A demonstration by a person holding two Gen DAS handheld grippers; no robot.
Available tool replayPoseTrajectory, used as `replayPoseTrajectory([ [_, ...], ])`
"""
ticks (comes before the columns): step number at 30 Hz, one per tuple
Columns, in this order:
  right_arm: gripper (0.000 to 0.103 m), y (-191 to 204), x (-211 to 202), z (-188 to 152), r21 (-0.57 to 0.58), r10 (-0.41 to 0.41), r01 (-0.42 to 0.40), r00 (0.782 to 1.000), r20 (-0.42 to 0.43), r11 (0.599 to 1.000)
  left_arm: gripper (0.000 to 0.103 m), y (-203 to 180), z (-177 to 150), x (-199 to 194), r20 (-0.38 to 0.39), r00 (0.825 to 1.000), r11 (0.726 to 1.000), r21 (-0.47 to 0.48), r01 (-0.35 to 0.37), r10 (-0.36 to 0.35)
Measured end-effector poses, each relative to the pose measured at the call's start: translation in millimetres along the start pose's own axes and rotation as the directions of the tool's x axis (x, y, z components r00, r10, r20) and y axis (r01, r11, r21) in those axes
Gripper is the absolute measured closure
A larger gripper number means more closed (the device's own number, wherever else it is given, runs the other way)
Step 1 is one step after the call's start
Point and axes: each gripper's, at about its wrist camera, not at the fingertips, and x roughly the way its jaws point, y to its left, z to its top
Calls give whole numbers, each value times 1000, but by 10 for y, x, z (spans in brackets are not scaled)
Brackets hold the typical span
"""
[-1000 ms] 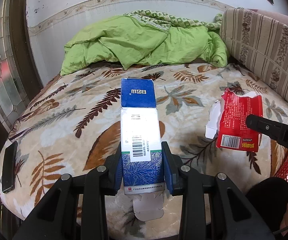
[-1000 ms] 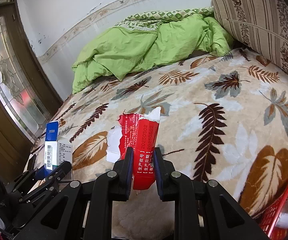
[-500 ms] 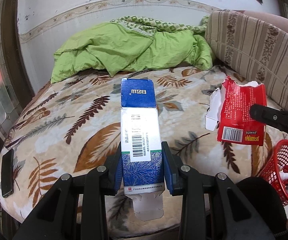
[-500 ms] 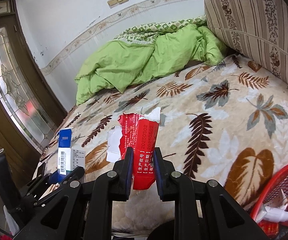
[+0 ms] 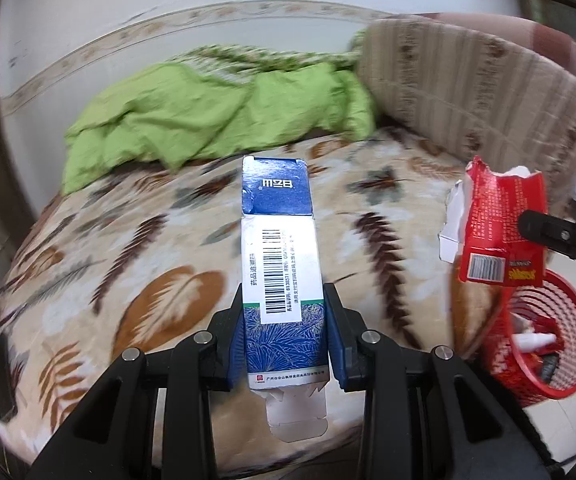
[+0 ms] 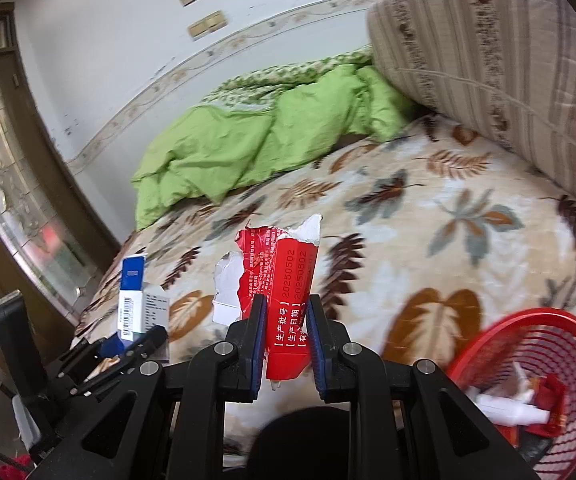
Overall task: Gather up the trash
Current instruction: 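Move both grippers over the red basket and open them to drop box and wrapper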
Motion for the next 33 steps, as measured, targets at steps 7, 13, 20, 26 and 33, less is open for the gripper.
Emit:
replayPoseTrajectory([
  [7, 82, -705, -621, 27, 97, -198, 193, 979, 45, 976, 70, -776, 300, -46, -32, 958, 949, 129, 286, -284],
  [13, 81, -1252, -1037, -123, 179, -385, 375, 923, 23, 910, 70, -1438, 377, 78, -156, 859, 847, 154, 509, -488],
  [20, 49, -1549, -1114, -288, 219, -471, 482, 876, -105, 848, 36, -1824, 224, 201, -253, 795, 786, 161, 596, -551],
  [26, 30, -1209, -1166, -248, 129, -627, 630, 776, -67, 766, 24, -1402, 241, -20, -131, 879, 857, 193, 477, -459],
  [33, 8, -644, -1024, -378, 43, -749, 749, 662, -36, 661, 6, -788, 103, -241, -27, 947, 930, 184, 319, -319],
])
